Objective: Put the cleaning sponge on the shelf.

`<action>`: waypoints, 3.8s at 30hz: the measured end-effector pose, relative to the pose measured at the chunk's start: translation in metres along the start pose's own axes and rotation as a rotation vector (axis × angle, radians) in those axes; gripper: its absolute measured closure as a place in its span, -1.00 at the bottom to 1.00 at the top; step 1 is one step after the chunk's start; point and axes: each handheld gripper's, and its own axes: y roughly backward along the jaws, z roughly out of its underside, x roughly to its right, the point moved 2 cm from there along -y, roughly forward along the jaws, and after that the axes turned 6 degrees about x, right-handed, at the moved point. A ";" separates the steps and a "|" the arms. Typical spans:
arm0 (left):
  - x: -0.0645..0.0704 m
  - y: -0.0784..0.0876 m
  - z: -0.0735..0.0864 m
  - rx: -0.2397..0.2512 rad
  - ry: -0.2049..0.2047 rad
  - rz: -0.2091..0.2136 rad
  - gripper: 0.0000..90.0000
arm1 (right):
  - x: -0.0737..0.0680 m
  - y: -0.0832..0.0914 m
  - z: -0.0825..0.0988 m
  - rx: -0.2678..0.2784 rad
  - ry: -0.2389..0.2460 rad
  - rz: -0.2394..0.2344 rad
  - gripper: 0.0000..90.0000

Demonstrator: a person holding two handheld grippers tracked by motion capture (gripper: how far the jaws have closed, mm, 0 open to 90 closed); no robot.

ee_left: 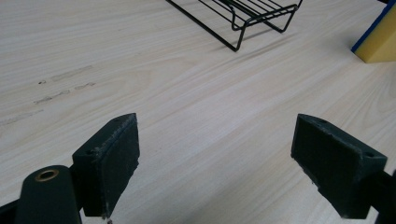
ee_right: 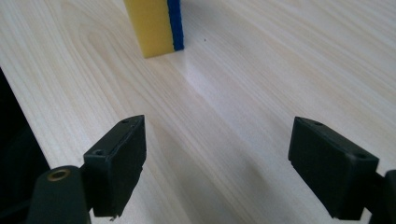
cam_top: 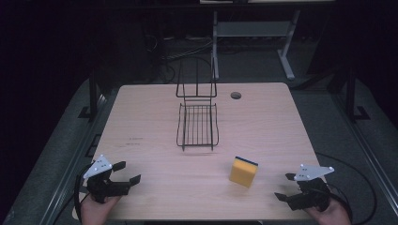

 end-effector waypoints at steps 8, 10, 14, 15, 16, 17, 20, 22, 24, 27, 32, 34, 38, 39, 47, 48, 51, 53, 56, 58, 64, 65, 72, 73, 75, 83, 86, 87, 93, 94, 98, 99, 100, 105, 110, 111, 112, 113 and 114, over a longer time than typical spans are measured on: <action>0.000 0.000 0.000 -0.003 0.000 -0.001 -0.67 | -0.002 -0.001 -0.004 -0.007 0.012 -0.013 -0.59; 0.000 0.001 0.000 -0.006 -0.001 0.001 -0.67 | -0.002 -0.001 -0.006 -0.011 0.024 -0.014 -0.59; -0.001 0.002 0.001 0.000 -0.001 -0.001 -0.67 | -0.007 0.000 -0.014 -0.015 0.057 -0.019 -0.59; -0.001 0.002 0.001 0.002 0.001 0.000 -0.67 | -0.008 0.000 -0.015 -0.014 0.057 -0.024 -0.59; -0.002 0.002 0.001 0.001 0.002 0.001 -0.67 | -0.009 0.000 -0.017 -0.015 0.060 -0.029 -0.59; -0.002 0.002 0.001 0.002 0.002 0.001 -0.67 | -0.010 0.000 -0.018 -0.015 0.066 -0.033 -0.59; -0.001 0.003 0.000 0.002 -0.003 -0.002 -0.67 | -0.012 -0.001 -0.022 -0.029 0.077 -0.037 -0.59; 0.000 0.003 0.000 0.006 -0.001 -0.003 -0.67 | -0.013 -0.001 -0.025 -0.025 0.085 -0.042 -0.59; 0.000 0.002 0.000 0.001 -0.005 0.001 -0.67 | -0.014 0.000 -0.028 -0.028 0.096 -0.047 -0.59; 0.000 0.002 0.000 -0.002 -0.005 0.001 -0.67 | -0.016 0.000 -0.031 -0.030 0.102 -0.050 -0.59; -0.001 0.002 0.000 0.003 -0.004 0.000 -0.67 | -0.019 -0.001 -0.037 -0.037 0.116 -0.064 -0.59; -0.001 0.003 0.000 0.002 -0.003 -0.001 -0.67 | -0.021 -0.004 -0.041 -0.043 0.128 -0.071 -0.59; -0.001 0.002 0.000 0.005 -0.001 -0.001 -0.67 | -0.023 -0.007 -0.044 -0.045 0.136 -0.085 -0.59; -0.001 0.002 0.000 0.004 -0.002 0.000 -0.67 | -0.025 -0.009 -0.046 -0.044 0.142 -0.089 -0.59; -0.001 0.003 0.000 0.005 -0.001 0.001 -0.67 | -0.029 -0.021 -0.056 -0.053 0.169 -0.111 -0.59; -0.001 0.003 0.000 0.006 0.000 0.002 -0.67 | -0.030 -0.022 -0.057 -0.053 0.170 -0.115 -0.58; 0.000 0.003 0.000 0.008 0.000 0.002 -0.67 | -0.031 -0.026 -0.060 -0.050 0.172 -0.122 -0.58; 0.000 0.003 -0.001 0.008 -0.001 0.002 -0.67 | -0.031 -0.027 -0.062 -0.051 0.177 -0.124 -0.58; 0.000 0.003 0.000 0.007 0.000 0.002 -0.67 | -0.031 -0.030 -0.065 -0.047 0.185 -0.128 -0.58; 0.000 0.003 -0.001 0.009 0.000 0.003 -0.67 | -0.031 -0.032 -0.067 -0.041 0.183 -0.132 -0.57; 0.000 0.003 -0.001 0.009 0.000 0.001 -0.67 | -0.031 -0.039 -0.070 -0.039 0.181 -0.145 -0.56; 0.000 0.003 -0.001 0.009 0.000 0.002 -0.67 | -0.032 -0.040 -0.071 -0.041 0.184 -0.147 -0.56; 0.000 0.003 -0.001 0.009 0.000 0.002 -0.67 | -0.032 -0.045 -0.074 -0.044 0.190 -0.154 -0.54; 0.000 0.003 -0.001 0.009 0.000 0.002 -0.67 | -0.032 -0.046 -0.075 -0.044 0.191 -0.155 -0.54; 0.000 0.003 -0.001 0.008 -0.001 0.002 -0.67 | -0.032 -0.047 -0.077 -0.048 0.196 -0.156 -0.53; 0.000 0.004 -0.001 0.009 -0.002 0.003 -0.67 | -0.031 -0.052 -0.080 -0.057 0.202 -0.162 -0.52; 0.000 0.004 -0.001 0.010 -0.003 0.003 -0.67 | -0.031 -0.054 -0.081 -0.062 0.204 -0.164 -0.52; 0.000 0.004 -0.001 0.009 -0.002 0.003 -0.67 | -0.031 -0.055 -0.081 -0.063 0.203 -0.166 -0.51; 0.000 0.004 -0.001 0.011 -0.002 0.002 -0.67 | -0.030 -0.056 -0.082 -0.068 0.202 -0.168 -0.50; 0.000 0.004 -0.001 0.010 -0.003 0.002 -0.67 | -0.030 -0.056 -0.082 -0.068 0.202 -0.168 -0.50; 0.000 0.004 -0.001 0.010 -0.002 0.003 -0.67 | -0.029 -0.057 -0.082 -0.075 0.201 -0.167 -0.45; 0.000 0.004 -0.001 0.010 -0.002 0.003 -0.67 | -0.028 -0.057 -0.083 -0.075 0.202 -0.168 -0.43; 0.000 0.004 -0.001 0.011 -0.001 0.002 -0.67 | -0.028 -0.057 -0.083 -0.075 0.202 -0.168 -0.41; 0.000 0.004 -0.001 0.012 -0.001 0.002 -0.67 | -0.028 -0.057 -0.084 -0.074 0.203 -0.166 -0.34; 0.000 0.004 -0.001 0.011 -0.003 0.002 -0.67 | -0.027 -0.057 -0.084 -0.073 0.206 -0.165 -0.28; 0.000 0.004 -0.001 0.012 -0.003 0.002 -0.67 | -0.027 -0.058 -0.084 -0.072 0.207 -0.165 -0.25; 0.000 0.004 -0.001 0.012 -0.002 0.002 -0.67 | -0.027 -0.058 -0.084 -0.073 0.210 -0.166 -0.22; 0.000 0.004 -0.001 0.012 0.000 0.002 -0.67 | -0.028 -0.058 -0.085 -0.073 0.211 -0.168 -0.20; 0.000 0.004 -0.001 0.011 -0.001 0.002 -0.67 | -0.028 -0.059 -0.085 -0.072 0.214 -0.169 -0.18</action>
